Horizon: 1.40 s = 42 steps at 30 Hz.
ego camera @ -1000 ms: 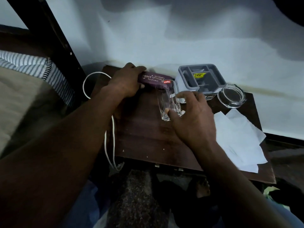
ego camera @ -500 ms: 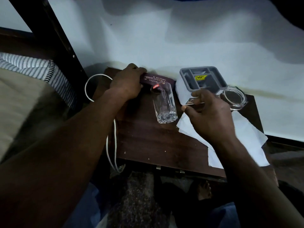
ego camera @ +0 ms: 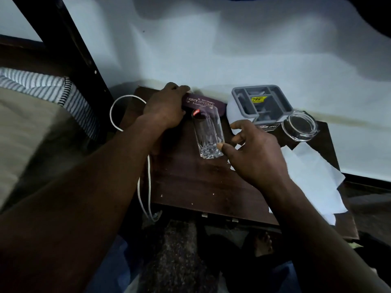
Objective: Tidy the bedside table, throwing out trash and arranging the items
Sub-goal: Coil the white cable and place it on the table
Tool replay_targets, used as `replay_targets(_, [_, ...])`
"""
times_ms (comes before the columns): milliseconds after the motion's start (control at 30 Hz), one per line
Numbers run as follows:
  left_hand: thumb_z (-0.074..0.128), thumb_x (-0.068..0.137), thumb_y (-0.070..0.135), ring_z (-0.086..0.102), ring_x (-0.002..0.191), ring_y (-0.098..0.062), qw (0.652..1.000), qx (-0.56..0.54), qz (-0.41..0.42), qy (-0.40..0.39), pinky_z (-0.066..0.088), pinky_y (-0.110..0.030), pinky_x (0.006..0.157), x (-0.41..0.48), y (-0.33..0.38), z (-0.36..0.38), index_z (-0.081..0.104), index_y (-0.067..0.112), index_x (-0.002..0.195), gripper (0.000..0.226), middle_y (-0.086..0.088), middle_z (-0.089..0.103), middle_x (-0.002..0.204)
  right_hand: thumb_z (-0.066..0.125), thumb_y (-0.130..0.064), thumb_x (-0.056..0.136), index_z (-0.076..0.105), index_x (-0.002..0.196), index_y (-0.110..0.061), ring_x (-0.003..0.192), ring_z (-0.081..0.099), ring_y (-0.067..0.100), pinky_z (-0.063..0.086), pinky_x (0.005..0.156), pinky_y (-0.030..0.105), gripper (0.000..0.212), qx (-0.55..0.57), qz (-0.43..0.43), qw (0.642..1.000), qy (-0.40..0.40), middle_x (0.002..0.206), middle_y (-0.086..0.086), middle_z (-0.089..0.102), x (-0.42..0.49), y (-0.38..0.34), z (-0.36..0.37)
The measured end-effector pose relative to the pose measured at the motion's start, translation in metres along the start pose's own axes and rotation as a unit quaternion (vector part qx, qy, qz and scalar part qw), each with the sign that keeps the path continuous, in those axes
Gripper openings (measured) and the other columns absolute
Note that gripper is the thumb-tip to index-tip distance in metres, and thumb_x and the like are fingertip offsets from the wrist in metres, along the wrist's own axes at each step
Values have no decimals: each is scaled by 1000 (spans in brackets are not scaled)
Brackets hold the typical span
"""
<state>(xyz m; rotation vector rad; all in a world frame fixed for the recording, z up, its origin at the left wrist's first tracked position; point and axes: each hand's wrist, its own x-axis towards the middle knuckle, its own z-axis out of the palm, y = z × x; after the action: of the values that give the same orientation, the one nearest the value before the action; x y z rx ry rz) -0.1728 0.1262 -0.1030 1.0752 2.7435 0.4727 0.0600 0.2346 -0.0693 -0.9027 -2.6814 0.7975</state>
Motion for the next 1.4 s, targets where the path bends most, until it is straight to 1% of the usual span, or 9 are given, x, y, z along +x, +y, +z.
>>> replay_targets(100, [75,87,25,55,133,-40,1000,2,-1,-5,49,-48,106,-1,0,-2,41,30,154,75,-9,41,157,81,-49,85,61,130,-30,90,71,21,57,88,41,52,8,-4,1000,0,101,-6,71,-1,0,0])
replay_targets(500, [77,85,27,58,121,-48,999,27,-10,32,50,-48,98,-19,-10,-11,37,28,155,81,-16,40,150,79,-47,86,61,125,-33,98,70,16,57,89,42,45,14,-9,1000,21,95,-9,74,-5,-4,-1])
replay_targets(700, [71,85,27,61,116,-48,990,79,-99,61,54,-53,88,-50,-15,-34,49,13,138,59,-22,53,130,78,-45,88,63,123,-33,102,68,15,55,87,37,40,3,-15,1000,21,94,-10,74,-15,-11,-2])
replay_targets(867, [81,78,43,60,126,-43,967,142,-200,-72,54,-51,95,-91,-15,-34,53,15,136,70,-20,57,139,78,-40,88,65,123,-33,98,69,15,56,86,38,38,19,-21,999,14,94,-12,74,-30,-18,-3])
replay_targets(967, [67,92,25,61,123,-45,969,121,-180,-115,53,-49,95,-115,-14,-21,47,10,135,49,-24,60,137,78,-40,86,65,119,-35,96,69,16,56,88,39,36,31,-11,999,2,92,-11,75,-43,-22,-5])
replay_targets(1100, [56,91,14,64,117,-46,984,79,-144,-64,51,-46,96,-147,-9,-17,49,11,119,29,-26,66,124,78,-43,86,64,121,-36,95,70,16,55,91,39,39,31,-10,999,-18,92,-12,75,-67,-25,-7])
replay_targets(1233, [69,86,25,64,112,-42,987,-74,-145,2,56,-44,97,-183,1,-21,50,24,112,32,-18,66,118,80,-46,87,65,124,-36,90,71,8,57,92,36,41,66,-13,996,-65,94,-13,76,-100,-27,-12])
replay_targets(1333, [76,89,13,70,89,-38,924,-351,-148,16,65,-36,74,-215,24,-28,56,25,115,35,-9,64,92,82,-46,86,63,134,-31,94,67,-4,52,80,11,53,132,-18,985,-113,111,-13,73,-128,-37,-11])
replay_targets(1400, [74,92,5,71,83,-40,872,-474,-124,18,65,-49,73,-237,40,-31,61,24,112,31,-22,61,91,86,-35,86,65,134,-22,91,65,-8,47,72,2,54,182,-29,972,-146,114,-9,71,-148,-46,-10])
